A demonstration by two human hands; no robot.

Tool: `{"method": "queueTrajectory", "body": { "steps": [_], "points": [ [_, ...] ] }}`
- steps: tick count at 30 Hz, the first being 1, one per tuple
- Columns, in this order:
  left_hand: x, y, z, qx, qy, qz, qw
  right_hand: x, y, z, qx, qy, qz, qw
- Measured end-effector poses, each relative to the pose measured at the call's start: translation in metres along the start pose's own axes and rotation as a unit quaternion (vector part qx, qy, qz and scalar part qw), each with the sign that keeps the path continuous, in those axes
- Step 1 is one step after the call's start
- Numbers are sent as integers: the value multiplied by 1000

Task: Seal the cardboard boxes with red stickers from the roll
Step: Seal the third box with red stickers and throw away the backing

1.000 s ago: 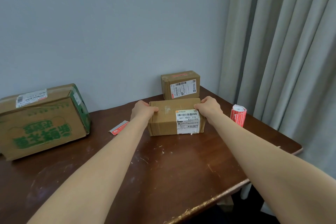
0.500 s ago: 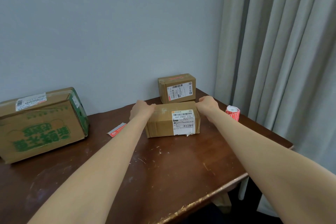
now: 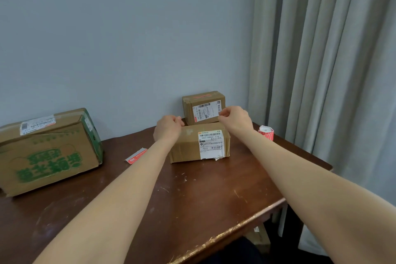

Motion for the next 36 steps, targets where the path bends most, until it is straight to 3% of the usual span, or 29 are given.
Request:
{"method": "queueTrajectory", "body": {
  "steps": [2, 5, 8, 12, 16, 22, 29, 36],
  "points": [
    [18, -4, 6, -11, -33, 11, 999, 14, 2, -24, 62, 68, 54, 994],
    [55, -11, 8, 8, -132, 22, 991, 24, 15, -69, 166, 229, 115, 952],
    [96, -12, 4, 57, -213, 62, 974, 22, 19, -99, 187, 297, 148, 924],
    [139, -15, 2, 82, -265, 119, 953, 19, 10, -113, 170, 298, 160, 925],
    [162, -23, -3, 97, -252, 153, 950, 15, -3, -117, 163, 291, 152, 930],
    [153, -29, -16, 115, -267, 106, 951, 10, -11, -124, 137, 289, 153, 935],
    [139, -27, -20, 141, -248, 108, 952, 9, -8, -123, 133, 293, 146, 935],
    [132, -24, -10, 114, -177, 114, 971, 10, -6, -113, 175, 269, 125, 939]
  ]
}}
Point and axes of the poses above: each hand's wrist, its own y-axis away from the middle knuckle, its own z-axis out of the back of the hand, x = y × z, the point moved 6 cm from there along -y, towards the middle knuckle, and after that the axes turned 11 degrees about -y, right-handed, at the moved point
